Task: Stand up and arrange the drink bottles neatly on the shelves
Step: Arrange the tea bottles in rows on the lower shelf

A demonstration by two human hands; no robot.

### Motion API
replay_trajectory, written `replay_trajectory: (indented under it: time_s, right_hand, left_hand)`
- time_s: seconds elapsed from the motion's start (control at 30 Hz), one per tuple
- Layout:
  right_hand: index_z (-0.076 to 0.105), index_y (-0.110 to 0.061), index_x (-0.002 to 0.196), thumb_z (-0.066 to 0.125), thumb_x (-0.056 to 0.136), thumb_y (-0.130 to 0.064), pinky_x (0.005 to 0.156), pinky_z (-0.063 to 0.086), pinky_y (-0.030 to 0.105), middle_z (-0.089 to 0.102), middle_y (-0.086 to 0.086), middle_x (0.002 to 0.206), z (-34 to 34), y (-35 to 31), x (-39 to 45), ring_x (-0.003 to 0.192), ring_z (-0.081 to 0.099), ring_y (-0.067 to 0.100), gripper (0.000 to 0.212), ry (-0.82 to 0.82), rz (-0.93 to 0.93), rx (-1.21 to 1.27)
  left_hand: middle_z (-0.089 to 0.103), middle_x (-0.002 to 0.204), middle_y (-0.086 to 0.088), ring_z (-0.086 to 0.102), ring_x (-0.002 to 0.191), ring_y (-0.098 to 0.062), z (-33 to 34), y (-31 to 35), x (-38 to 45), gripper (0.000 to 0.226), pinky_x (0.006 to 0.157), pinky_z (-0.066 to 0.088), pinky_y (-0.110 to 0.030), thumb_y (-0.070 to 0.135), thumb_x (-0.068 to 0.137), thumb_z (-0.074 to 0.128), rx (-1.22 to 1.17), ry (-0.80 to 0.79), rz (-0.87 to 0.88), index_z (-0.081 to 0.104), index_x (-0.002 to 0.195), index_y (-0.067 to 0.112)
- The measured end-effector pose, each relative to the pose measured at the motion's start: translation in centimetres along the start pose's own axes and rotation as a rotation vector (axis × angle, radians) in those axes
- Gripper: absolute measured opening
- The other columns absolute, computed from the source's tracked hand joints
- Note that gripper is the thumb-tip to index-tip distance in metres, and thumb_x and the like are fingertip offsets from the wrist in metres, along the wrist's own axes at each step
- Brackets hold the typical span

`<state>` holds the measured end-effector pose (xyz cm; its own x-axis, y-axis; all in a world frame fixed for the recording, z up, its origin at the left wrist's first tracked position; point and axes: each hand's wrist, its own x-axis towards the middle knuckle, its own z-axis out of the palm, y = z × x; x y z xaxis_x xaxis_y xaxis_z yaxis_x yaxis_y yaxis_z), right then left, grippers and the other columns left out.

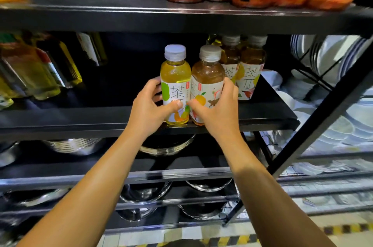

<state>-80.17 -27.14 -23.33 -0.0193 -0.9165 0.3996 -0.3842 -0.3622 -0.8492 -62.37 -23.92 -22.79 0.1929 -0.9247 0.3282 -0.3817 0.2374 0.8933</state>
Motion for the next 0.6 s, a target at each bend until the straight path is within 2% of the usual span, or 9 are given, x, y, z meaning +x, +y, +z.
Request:
replay_trajectory:
  time_s: [0.07, 0.13, 0.2, 0.27, 0.33, 0.4, 0.5, 0.6]
  right_hand:
    - [0.026, -0.025, 0.146, 0.08, 0.074, -0.026, 0.102, 0.049, 0.033, 0.052, -0.01, 0.129, -1.1, 0.5, -0.1, 0.12, 0.054, 0.003, 0.09, -0.09, 0.061, 0.16]
    - [0.019, -0.028, 0.151, 0.077, 0.078, -0.02, 0.109, 0.043, 0.036, 0.048, -0.008, 0.14, -1.8, 1.0, -0.5, 0.127, 0.049, 0.003, 0.093, -0.113, 0.064, 0.209]
    - [0.025, -0.025, 0.149, 0.076, 0.078, -0.022, 0.11, 0.042, 0.039, 0.047, -0.004, 0.141, -1.9, 1.1, -0.8, 0.127, 0.049, 0.006, 0.087, -0.061, 0.027, 0.207]
    - [0.037, -0.023, 0.144, 0.073, 0.081, -0.017, 0.105, 0.047, 0.039, 0.055, -0.004, 0.135, -1.6, 1.1, -0.9, 0.123, 0.055, 0.008, 0.073, -0.032, 0.002, 0.227]
    - [0.043, -0.021, 0.144, 0.067, 0.086, -0.009, 0.104, 0.049, 0.038, 0.06, -0.006, 0.132, -1.7, 1.0, -1.0, 0.122, 0.057, 0.006, 0.064, -0.053, 0.006, 0.261]
    - [0.046, -0.022, 0.143, 0.066, 0.088, -0.01, 0.103, 0.049, 0.037, 0.062, -0.008, 0.129, -1.8, 0.6, -1.0, 0.121, 0.057, 0.005, 0.06, -0.079, -0.007, 0.266]
    - [0.051, -0.025, 0.135, 0.073, 0.083, -0.021, 0.098, 0.051, 0.029, 0.059, -0.008, 0.126, -1.4, -0.2, -1.2, 0.115, 0.057, -0.001, 0.056, -0.045, -0.027, 0.214]
    - [0.052, -0.025, 0.134, 0.076, 0.08, -0.024, 0.093, 0.044, 0.012, 0.045, -0.007, 0.13, -2.0, -0.2, -1.4, 0.114, 0.046, -0.01, 0.059, 0.024, -0.022, 0.135]
  left_hand:
    - [0.063, 0.127, 0.009, 0.059, 0.119, -0.01, -0.1, 0.0, 0.0, 0.07, 0.097, 0.053, -0.044, 0.023, 0.076, 0.083, -0.012, 0.004, -0.021, 0.048, 0.136, 0.027]
    - [0.063, 0.127, 0.009, 0.059, 0.118, -0.01, -0.1, 0.0, 0.1, 0.07, 0.097, 0.053, -0.043, 0.022, 0.076, 0.083, -0.017, 0.004, -0.033, 0.048, 0.137, 0.026]
    - [0.063, 0.128, 0.009, 0.059, 0.118, -0.009, 0.0, 0.1, 0.0, 0.07, 0.097, 0.053, -0.042, 0.022, 0.077, 0.082, -0.011, 0.007, -0.038, 0.047, 0.137, 0.026]
    - [0.062, 0.128, 0.009, 0.059, 0.118, -0.009, -0.1, 0.2, 0.1, 0.07, 0.097, 0.054, -0.041, 0.022, 0.077, 0.082, -0.011, 0.003, -0.042, 0.047, 0.138, 0.026]
    - [0.063, 0.128, 0.009, 0.059, 0.118, -0.008, -0.2, 0.3, 0.2, 0.071, 0.096, 0.054, -0.04, 0.021, 0.077, 0.082, -0.023, -0.012, -0.05, 0.047, 0.138, 0.026]
    - [0.064, 0.126, 0.009, 0.061, 0.115, -0.006, -0.3, 0.5, 0.3, 0.07, 0.095, 0.055, -0.04, 0.02, 0.077, 0.082, -0.039, -0.043, -0.052, 0.049, 0.138, 0.025]
    - [0.067, 0.122, 0.009, 0.063, 0.113, -0.006, 0.0, 1.0, 0.4, 0.066, 0.094, 0.055, -0.039, 0.017, 0.077, 0.082, -0.056, -0.09, -0.049, 0.052, 0.135, 0.024]
    - [0.068, 0.119, 0.01, 0.064, 0.112, -0.007, 0.8, 1.5, 0.1, 0.06, 0.093, 0.056, -0.039, 0.015, 0.077, 0.082, -0.063, -0.119, -0.026, 0.056, 0.131, 0.024]
